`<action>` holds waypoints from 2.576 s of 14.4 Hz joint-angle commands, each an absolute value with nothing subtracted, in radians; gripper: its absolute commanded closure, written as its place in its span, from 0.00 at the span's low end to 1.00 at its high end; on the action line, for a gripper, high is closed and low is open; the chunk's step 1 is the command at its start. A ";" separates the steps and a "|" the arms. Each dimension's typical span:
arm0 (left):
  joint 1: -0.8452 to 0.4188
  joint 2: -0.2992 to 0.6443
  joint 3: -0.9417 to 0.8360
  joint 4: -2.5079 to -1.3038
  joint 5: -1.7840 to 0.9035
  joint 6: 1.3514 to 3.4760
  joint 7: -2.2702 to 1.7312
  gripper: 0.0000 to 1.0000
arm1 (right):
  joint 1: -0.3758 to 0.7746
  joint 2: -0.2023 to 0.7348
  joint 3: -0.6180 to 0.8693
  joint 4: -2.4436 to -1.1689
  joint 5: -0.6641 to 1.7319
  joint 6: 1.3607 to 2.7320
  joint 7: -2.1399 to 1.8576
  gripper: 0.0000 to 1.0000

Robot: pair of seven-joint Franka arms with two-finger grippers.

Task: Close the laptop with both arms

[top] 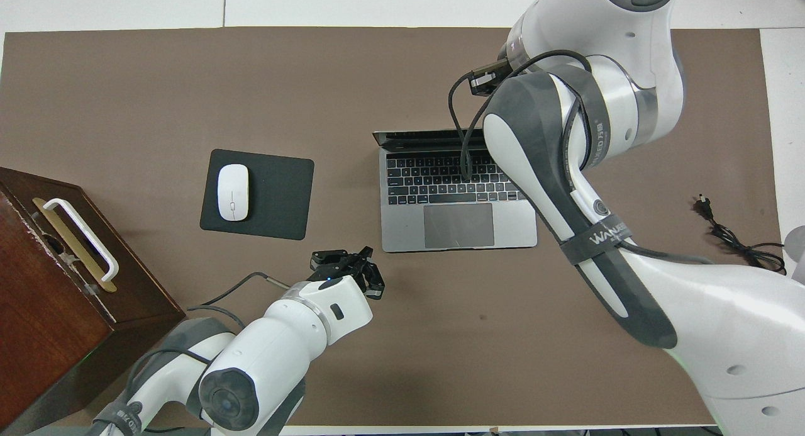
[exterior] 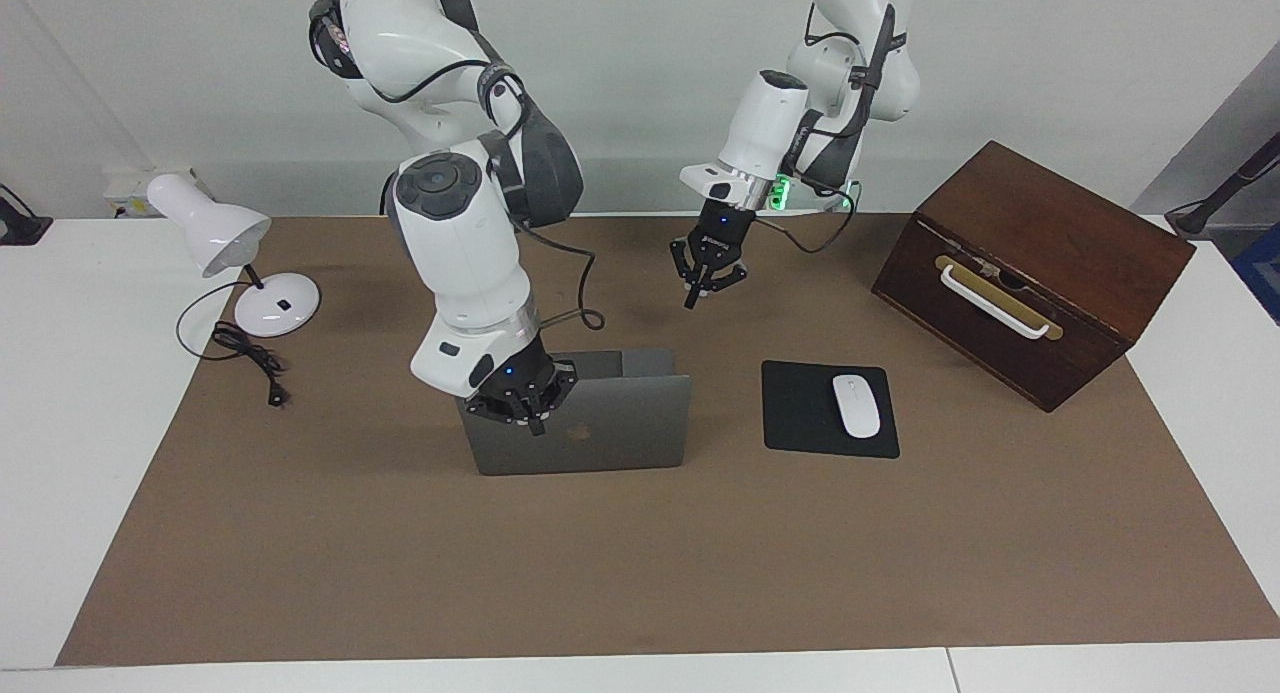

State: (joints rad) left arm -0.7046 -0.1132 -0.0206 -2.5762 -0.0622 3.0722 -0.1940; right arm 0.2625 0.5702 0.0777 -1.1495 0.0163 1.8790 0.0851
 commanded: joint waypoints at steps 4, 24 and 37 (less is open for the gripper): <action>-0.745 -0.003 -0.008 -2.550 -0.066 3.201 -0.189 1.00 | 0.264 0.578 0.080 -1.134 0.005 1.893 0.106 1.00; -0.745 0.293 -0.006 -2.439 -0.057 3.427 -0.071 1.00 | 0.270 0.574 0.081 -1.169 0.006 1.910 0.106 1.00; -0.732 0.298 -0.005 -2.484 -0.057 3.484 0.037 1.00 | 0.285 0.549 0.081 -1.236 0.011 1.910 0.120 1.00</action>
State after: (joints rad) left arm -0.7312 0.2775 -0.0172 -2.4695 -0.0591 3.4614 0.0027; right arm 0.2858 0.5753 0.0794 -1.1864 0.0164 1.8889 0.0902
